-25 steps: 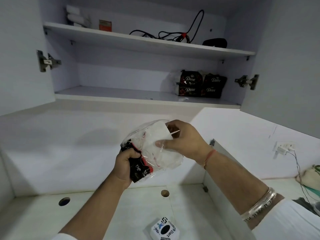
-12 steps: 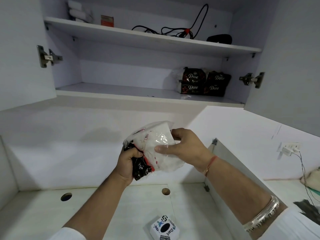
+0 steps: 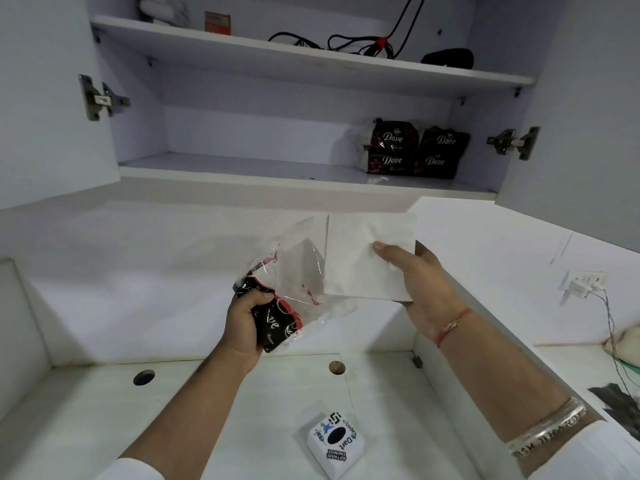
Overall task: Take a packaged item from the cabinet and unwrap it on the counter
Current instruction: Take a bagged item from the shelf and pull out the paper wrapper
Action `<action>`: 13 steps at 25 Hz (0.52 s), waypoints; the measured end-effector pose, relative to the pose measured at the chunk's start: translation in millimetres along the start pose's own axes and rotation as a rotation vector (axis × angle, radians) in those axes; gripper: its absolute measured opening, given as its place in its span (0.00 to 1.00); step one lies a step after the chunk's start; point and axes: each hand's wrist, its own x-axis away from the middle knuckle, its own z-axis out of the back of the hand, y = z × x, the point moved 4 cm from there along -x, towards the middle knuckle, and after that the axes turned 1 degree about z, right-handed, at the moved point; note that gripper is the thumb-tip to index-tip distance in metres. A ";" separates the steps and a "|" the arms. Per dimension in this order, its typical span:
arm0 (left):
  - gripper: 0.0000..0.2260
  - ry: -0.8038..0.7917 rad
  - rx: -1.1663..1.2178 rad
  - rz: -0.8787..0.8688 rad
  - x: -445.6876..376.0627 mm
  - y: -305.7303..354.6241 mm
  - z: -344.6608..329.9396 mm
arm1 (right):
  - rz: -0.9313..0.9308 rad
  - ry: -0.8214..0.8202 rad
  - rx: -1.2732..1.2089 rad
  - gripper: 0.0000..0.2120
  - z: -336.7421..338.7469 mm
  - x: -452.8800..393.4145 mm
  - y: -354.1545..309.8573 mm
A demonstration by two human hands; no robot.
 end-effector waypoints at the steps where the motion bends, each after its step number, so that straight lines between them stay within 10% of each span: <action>1: 0.11 0.001 0.000 0.017 2.0 -1.8 1.6 | -0.002 -0.005 -0.005 0.13 2.1 1.2 1.9; 13: 0.15 -0.079 0.054 0.122 18.4 -11.4 -18.3 | 0.116 -0.112 0.429 0.24 12.9 -2.9 3.5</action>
